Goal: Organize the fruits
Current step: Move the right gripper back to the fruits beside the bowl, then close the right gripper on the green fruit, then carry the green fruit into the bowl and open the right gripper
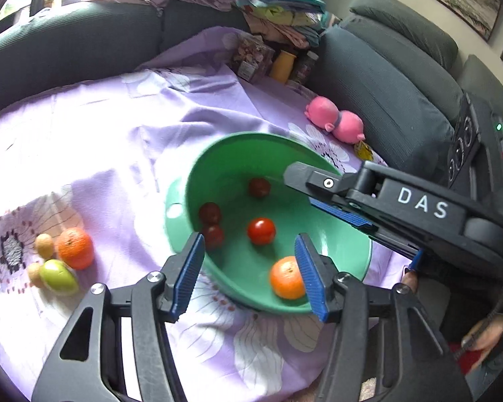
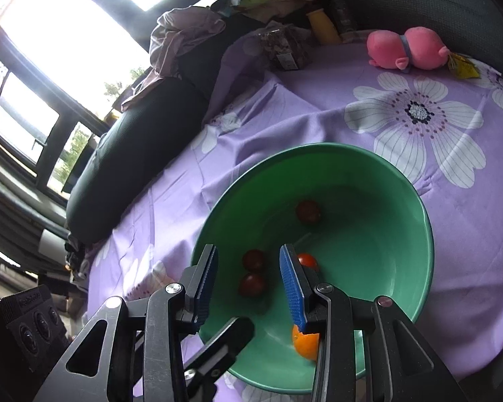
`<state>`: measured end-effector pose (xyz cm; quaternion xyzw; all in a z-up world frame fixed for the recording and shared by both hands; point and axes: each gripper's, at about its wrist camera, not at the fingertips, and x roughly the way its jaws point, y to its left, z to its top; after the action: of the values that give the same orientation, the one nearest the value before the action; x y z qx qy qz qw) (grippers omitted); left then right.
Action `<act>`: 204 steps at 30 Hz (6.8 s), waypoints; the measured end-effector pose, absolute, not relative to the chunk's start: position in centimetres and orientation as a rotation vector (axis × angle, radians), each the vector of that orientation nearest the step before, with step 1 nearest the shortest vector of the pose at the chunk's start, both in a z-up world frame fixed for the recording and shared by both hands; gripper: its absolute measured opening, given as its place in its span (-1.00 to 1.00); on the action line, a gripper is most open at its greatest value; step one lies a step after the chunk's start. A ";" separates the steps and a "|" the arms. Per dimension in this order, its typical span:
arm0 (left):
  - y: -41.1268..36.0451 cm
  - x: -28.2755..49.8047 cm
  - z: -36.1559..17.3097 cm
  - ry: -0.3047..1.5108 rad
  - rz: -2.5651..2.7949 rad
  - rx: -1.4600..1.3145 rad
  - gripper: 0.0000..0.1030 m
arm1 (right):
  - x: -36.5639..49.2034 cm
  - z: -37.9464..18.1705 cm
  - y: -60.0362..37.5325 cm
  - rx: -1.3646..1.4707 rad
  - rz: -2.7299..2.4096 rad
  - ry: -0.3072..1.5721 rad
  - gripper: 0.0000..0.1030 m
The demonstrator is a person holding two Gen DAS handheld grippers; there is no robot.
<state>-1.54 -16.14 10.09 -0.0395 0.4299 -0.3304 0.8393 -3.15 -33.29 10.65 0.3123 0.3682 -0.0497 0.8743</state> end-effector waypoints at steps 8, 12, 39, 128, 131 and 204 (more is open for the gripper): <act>-2.5 -1.7 9.9 0.837 -0.291 -0.304 0.38 | -2.0 12.0 -29.3 0.525 -0.021 0.729 -0.19; 1.4 -0.4 7.7 0.897 -0.185 -0.382 0.35 | -1.1 12.1 -26.0 0.449 0.058 0.735 -0.19; 5.6 0.9 4.9 0.983 0.043 -0.424 0.05 | 5.2 3.3 -13.1 0.252 0.232 1.122 -0.19; -8.8 -2.1 9.3 0.841 -0.468 -0.186 -0.32 | 0.3 10.1 -20.2 0.403 0.253 0.925 -0.22; -10.0 -2.1 10.3 0.810 -0.504 -0.161 -0.32 | -0.3 11.3 -21.2 0.414 0.227 0.876 -0.22; -17.7 -0.5 9.3 0.925 -0.772 -0.081 -0.02 | -2.7 9.8 -32.4 0.592 -0.139 0.862 -0.22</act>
<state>-0.45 -17.73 9.31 -0.0381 0.4349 -0.3629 0.8232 -2.74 -32.45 9.76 0.2824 0.4113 -0.0661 0.8641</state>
